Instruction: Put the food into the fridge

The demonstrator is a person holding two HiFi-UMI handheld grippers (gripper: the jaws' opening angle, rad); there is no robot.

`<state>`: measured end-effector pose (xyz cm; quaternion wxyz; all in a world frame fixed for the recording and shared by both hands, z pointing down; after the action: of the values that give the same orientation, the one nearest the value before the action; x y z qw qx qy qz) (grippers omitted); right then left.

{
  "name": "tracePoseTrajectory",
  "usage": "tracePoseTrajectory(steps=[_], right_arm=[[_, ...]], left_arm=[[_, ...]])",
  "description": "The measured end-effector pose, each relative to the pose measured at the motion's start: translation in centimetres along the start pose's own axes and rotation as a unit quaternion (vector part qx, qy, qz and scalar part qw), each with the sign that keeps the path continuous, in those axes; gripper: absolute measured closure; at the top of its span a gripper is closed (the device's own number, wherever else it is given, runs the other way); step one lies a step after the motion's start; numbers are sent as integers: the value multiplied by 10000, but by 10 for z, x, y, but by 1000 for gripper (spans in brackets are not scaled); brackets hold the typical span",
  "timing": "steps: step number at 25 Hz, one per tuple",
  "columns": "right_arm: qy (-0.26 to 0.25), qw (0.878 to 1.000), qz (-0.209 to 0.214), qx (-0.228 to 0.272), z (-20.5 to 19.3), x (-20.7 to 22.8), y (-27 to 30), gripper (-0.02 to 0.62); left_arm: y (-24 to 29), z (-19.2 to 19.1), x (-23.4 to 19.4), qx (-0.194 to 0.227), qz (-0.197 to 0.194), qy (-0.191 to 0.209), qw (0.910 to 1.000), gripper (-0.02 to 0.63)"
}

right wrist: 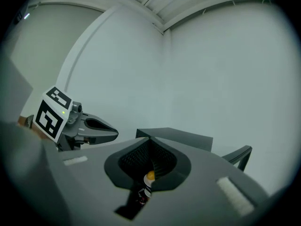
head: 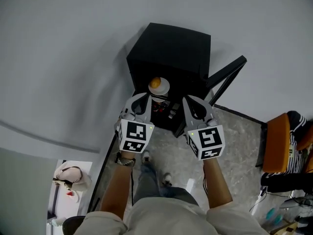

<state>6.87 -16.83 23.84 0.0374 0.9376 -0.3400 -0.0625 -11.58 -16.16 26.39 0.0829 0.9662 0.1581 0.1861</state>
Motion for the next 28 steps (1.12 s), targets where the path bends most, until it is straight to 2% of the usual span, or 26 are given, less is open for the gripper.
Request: tracePoseTrajectory(steps=[11, 17, 28], right_arm=[[-126, 9993, 215, 293, 51, -20, -50, 589], [-132, 9988, 406, 219, 53, -32, -69, 589], [-300, 9982, 489, 188, 59, -36, -86, 591]], left_arm=[[-73, 45, 3, 224, 168, 74, 9996, 604], [-96, 58, 5, 385, 187, -62, 9991, 604], [-110, 72, 23, 502, 56, 168, 9986, 604]])
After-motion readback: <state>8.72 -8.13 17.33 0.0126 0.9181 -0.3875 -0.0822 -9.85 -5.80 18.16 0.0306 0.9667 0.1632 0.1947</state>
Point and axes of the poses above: the fingertips, and each gripper's own axes: y forward along the fingers, x to its right, z out of its top, the point moved 8 cm from there along -y, backward along the fingers, and after that the axes turned 2 degrees about y, right-handed, at the moved point
